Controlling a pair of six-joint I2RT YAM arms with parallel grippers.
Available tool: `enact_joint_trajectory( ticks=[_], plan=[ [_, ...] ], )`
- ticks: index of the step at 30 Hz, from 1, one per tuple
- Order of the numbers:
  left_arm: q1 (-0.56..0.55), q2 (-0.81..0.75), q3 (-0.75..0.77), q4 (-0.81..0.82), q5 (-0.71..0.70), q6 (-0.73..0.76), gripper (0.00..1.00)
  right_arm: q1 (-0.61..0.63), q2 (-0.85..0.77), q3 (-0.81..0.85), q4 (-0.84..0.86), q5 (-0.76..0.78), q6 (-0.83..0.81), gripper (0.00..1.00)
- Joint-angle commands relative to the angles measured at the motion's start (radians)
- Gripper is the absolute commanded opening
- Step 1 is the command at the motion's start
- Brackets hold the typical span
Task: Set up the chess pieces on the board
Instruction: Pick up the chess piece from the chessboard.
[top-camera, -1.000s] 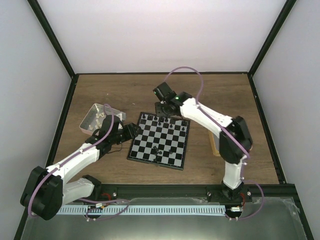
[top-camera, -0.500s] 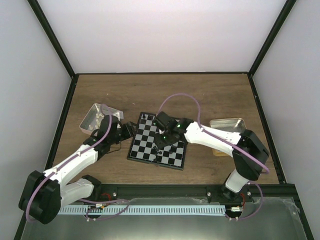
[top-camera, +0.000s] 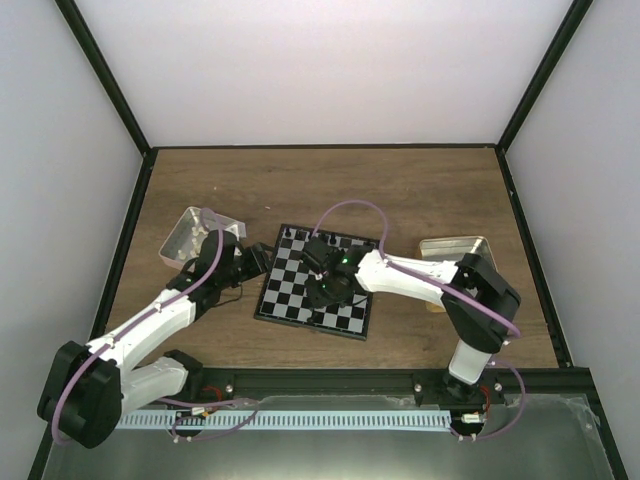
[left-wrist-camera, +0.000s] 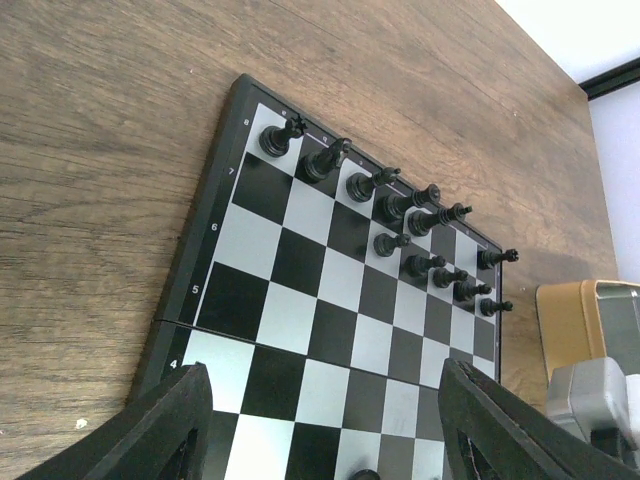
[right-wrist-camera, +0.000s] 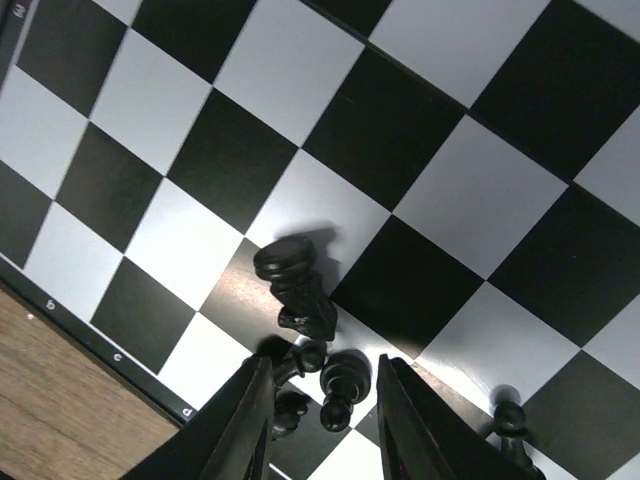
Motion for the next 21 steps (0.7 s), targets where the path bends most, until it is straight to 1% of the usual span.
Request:
enact_joint_trajectory(
  ticks=[1,3,6,13,19,21],
  plan=[
    [0.003,-0.011,0.014,0.0,-0.006,-0.003,0.64,0.007,0.01,-0.011,-0.002,0.016,0.023,0.3],
    [0.004,-0.01,0.012,0.002,-0.004,-0.004,0.64,0.009,0.014,-0.015,-0.004,0.01,0.024,0.29],
    [0.003,-0.008,0.01,0.004,-0.003,-0.005,0.64,0.009,0.021,-0.016,-0.015,0.007,0.026,0.22],
    [0.003,-0.012,0.008,0.005,-0.002,-0.003,0.64,0.01,0.03,-0.017,-0.017,0.007,0.03,0.19],
    [0.004,-0.018,0.008,-0.001,-0.004,-0.001,0.64,0.01,0.028,-0.005,-0.021,0.02,0.04,0.05],
    [0.004,-0.023,0.007,-0.004,-0.007,0.0,0.64,0.011,0.016,0.004,-0.03,0.045,0.05,0.04]
  ],
)
